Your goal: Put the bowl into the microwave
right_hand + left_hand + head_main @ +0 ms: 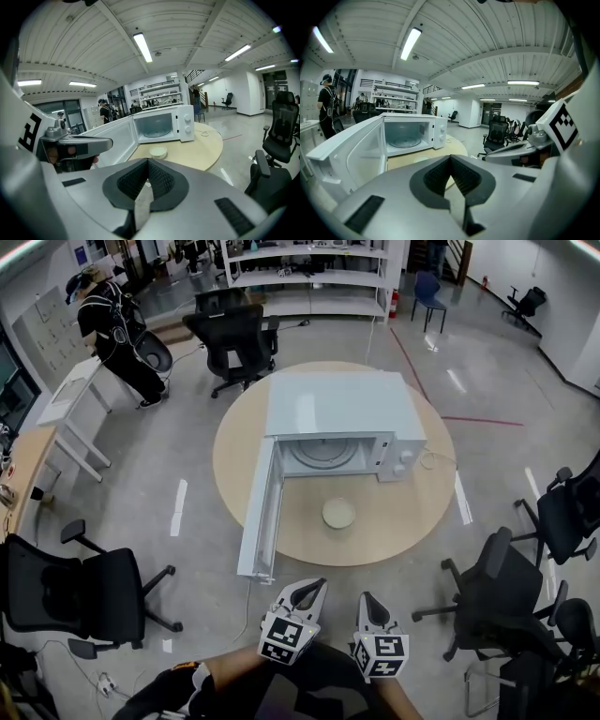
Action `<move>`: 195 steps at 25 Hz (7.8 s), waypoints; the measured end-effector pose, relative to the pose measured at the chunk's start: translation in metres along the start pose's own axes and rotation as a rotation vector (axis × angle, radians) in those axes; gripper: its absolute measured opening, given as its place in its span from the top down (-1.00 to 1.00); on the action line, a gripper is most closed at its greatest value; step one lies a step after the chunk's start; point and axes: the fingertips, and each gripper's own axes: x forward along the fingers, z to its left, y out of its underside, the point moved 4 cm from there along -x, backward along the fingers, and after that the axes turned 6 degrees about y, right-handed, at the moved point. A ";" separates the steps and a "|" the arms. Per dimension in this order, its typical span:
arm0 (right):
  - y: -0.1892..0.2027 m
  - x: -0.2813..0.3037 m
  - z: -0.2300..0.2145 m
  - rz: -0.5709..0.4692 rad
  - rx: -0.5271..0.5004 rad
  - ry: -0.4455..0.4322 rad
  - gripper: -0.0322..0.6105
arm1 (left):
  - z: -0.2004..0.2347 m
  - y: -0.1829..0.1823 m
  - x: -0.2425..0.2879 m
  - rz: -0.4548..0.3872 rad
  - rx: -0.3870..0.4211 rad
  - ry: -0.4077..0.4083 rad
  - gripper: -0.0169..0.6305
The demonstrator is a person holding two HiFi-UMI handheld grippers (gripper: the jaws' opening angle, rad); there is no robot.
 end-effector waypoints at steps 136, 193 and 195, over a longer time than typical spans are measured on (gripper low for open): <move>-0.021 0.385 -0.089 0.693 0.270 -0.561 0.74 | 0.208 0.002 0.174 0.196 -0.216 -0.622 0.81; -0.137 0.452 -0.071 0.368 0.558 -0.346 0.75 | 0.301 -0.052 0.235 0.098 -0.198 -0.633 0.81; -0.138 0.455 -0.071 0.362 0.568 -0.337 0.74 | 0.305 -0.052 0.238 0.099 -0.199 -0.628 0.81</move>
